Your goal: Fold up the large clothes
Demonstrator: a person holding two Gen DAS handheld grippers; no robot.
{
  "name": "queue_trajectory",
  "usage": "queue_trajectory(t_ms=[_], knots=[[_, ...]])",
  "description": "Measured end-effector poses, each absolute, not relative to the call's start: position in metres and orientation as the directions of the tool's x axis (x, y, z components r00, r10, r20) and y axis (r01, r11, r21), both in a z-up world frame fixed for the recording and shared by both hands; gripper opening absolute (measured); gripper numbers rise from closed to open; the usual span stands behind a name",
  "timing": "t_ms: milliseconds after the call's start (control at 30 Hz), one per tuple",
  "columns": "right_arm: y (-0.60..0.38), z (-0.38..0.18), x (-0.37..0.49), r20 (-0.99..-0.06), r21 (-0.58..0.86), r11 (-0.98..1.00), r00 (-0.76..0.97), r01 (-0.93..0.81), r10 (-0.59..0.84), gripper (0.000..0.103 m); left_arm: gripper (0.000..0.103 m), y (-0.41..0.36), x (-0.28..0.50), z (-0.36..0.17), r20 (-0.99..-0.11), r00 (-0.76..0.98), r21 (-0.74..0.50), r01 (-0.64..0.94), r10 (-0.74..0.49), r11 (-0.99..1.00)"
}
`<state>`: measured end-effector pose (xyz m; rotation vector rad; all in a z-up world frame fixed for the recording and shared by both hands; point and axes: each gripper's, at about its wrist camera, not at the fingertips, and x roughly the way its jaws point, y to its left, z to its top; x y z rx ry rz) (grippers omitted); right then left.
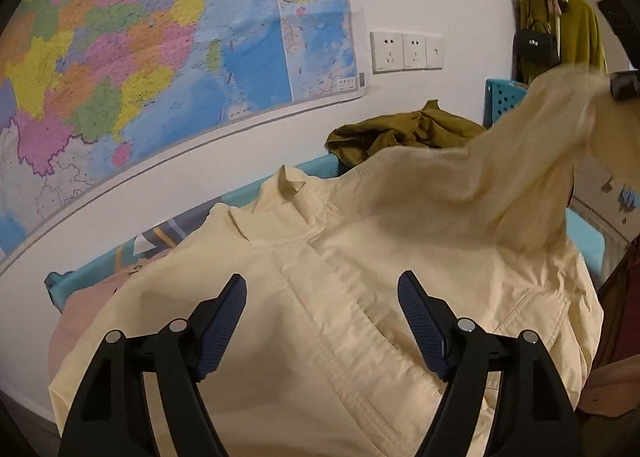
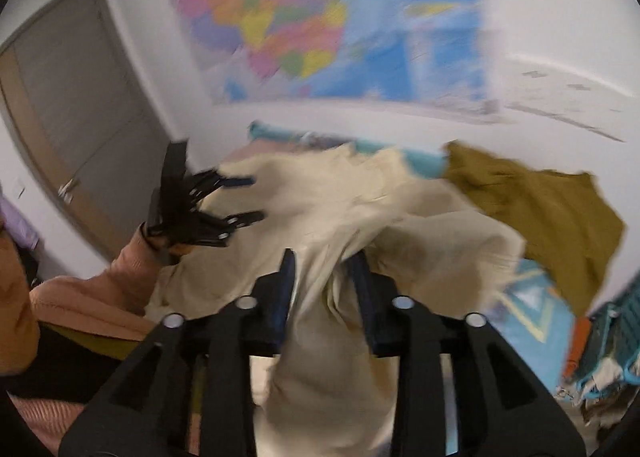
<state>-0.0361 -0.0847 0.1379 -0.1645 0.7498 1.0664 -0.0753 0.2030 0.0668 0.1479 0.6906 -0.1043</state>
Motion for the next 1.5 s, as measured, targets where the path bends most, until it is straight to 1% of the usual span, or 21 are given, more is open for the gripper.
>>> queue_trajectory(t_ms=[67, 100, 200, 300, 433, 533, 633, 733, 767, 800, 900, 933, 967, 1033, 1067, 1167, 1233, 1300, 1333, 1400, 1500], knots=[[-0.038, 0.124, -0.030, -0.672, 0.249, 0.461, 0.190, -0.852, 0.716, 0.059, 0.076, 0.207, -0.076, 0.066, -0.644, 0.763, 0.079, 0.141, -0.058, 0.987], [-0.021, 0.115, -0.029, -0.696, 0.248, 0.456, 0.171, -0.855, 0.697, 0.064, 0.076, 0.208, -0.076, 0.065, -0.649, 0.758, 0.068, 0.139, -0.062, 0.988], [0.014, 0.095, -0.026, -0.744, 0.231, 0.435, 0.130, -0.870, 0.656, 0.063, 0.076, 0.214, -0.082, 0.061, -0.658, 0.750, 0.046, 0.138, -0.074, 0.989], [0.010, 0.094, -0.007, -0.704, 0.295, 0.450, 0.127, -0.843, 0.699, 0.063, 0.079, 0.217, -0.092, 0.058, -0.664, 0.740, 0.016, 0.159, -0.109, 0.987], [-0.032, 0.088, 0.022, -0.653, 0.215, 0.583, 0.328, -0.784, 0.682, 0.078, 0.086, 0.208, -0.105, 0.050, -0.669, 0.707, -0.063, 0.254, -0.229, 0.965], [-0.067, 0.059, 0.057, -0.652, 0.239, 0.698, 0.422, -0.675, 0.630, 0.080, 0.087, 0.189, -0.108, 0.034, -0.700, 0.623, -0.143, 0.356, -0.349, 0.924], [-0.104, 0.021, 0.096, -0.654, 0.358, 0.753, 0.427, -0.552, 0.625, 0.080, 0.094, 0.162, -0.109, 0.015, -0.734, 0.525, -0.187, 0.454, -0.431, 0.871], [-0.125, -0.019, 0.125, -0.658, 0.453, 0.757, 0.395, -0.471, 0.640, 0.085, 0.094, 0.144, -0.100, 0.000, -0.778, 0.444, -0.212, 0.481, -0.445, 0.851], [-0.127, -0.029, 0.131, -0.652, 0.491, 0.742, 0.372, -0.457, 0.661, 0.085, 0.080, 0.139, -0.094, -0.008, -0.805, 0.411, -0.211, 0.476, -0.428, 0.854], [-0.127, -0.041, 0.137, -0.641, 0.543, 0.710, 0.325, -0.449, 0.695, 0.085, 0.055, 0.139, -0.091, -0.013, -0.817, 0.391, -0.217, 0.472, -0.423, 0.855], [-0.118, -0.060, 0.144, -0.600, 0.617, 0.629, 0.235, -0.473, 0.765, 0.087, 0.024, 0.156, -0.076, -0.016, -0.832, 0.356, -0.261, 0.427, -0.426, 0.866], [-0.113, -0.066, 0.145, -0.573, 0.652, 0.587, 0.194, -0.480, 0.796, 0.081, 0.020, 0.168, -0.074, -0.011, -0.829, 0.381, -0.248, 0.407, -0.410, 0.879], [-0.110, -0.068, 0.146, -0.564, 0.663, 0.566, 0.171, -0.490, 0.808, 0.054, 0.017, 0.177, -0.070, -0.008, -0.832, 0.398, -0.232, 0.383, -0.386, 0.894], [-0.103, -0.065, 0.142, -0.567, 0.647, 0.557, 0.159, -0.521, 0.808, 0.022, 0.017, 0.202, -0.060, 0.003, -0.833, 0.430, -0.220, 0.321, -0.349, 0.921], [-0.103, -0.059, 0.140, -0.571, 0.619, 0.567, 0.185, -0.543, 0.800, 0.011, 0.017, 0.218, -0.055, 0.010, -0.832, 0.455, -0.202, 0.285, -0.318, 0.937], [-0.118, -0.031, 0.133, -0.542, 0.577, 0.572, 0.251, -0.583, 0.802, 0.005, 0.017, 0.247, -0.042, 0.029, -0.818, 0.515, -0.162, 0.222, -0.257, 0.962], [-0.127, -0.017, 0.131, -0.528, 0.554, 0.589, 0.298, -0.589, 0.795, 0.004, 0.028, 0.260, -0.032, 0.037, -0.807, 0.552, -0.127, 0.185, -0.210, 0.974], [-0.132, -0.016, 0.138, -0.547, 0.548, 0.634, 0.339, -0.545, 0.765, 0.004, 0.068, 0.267, -0.018, 0.038, -0.814, 0.571, -0.052, 0.103, -0.102, 0.993], [-0.132, -0.021, 0.142, -0.566, 0.545, 0.652, 0.343, -0.527, 0.750, 0.004, 0.068, 0.272, -0.012, 0.035, -0.813, 0.580, -0.023, 0.074, -0.062, 0.997], [-0.133, -0.037, 0.148, -0.617, 0.531, 0.696, 0.343, -0.483, 0.709, 0.005, 0.070, 0.280, -0.008, 0.027, -0.820, 0.568, -0.047, 0.066, -0.076, 0.997], [-0.139, -0.053, 0.151, -0.627, 0.548, 0.715, 0.354, -0.434, 0.694, 0.018, 0.075, 0.292, -0.007, 0.012, -0.852, 0.512, -0.100, 0.040, -0.106, 0.994]])
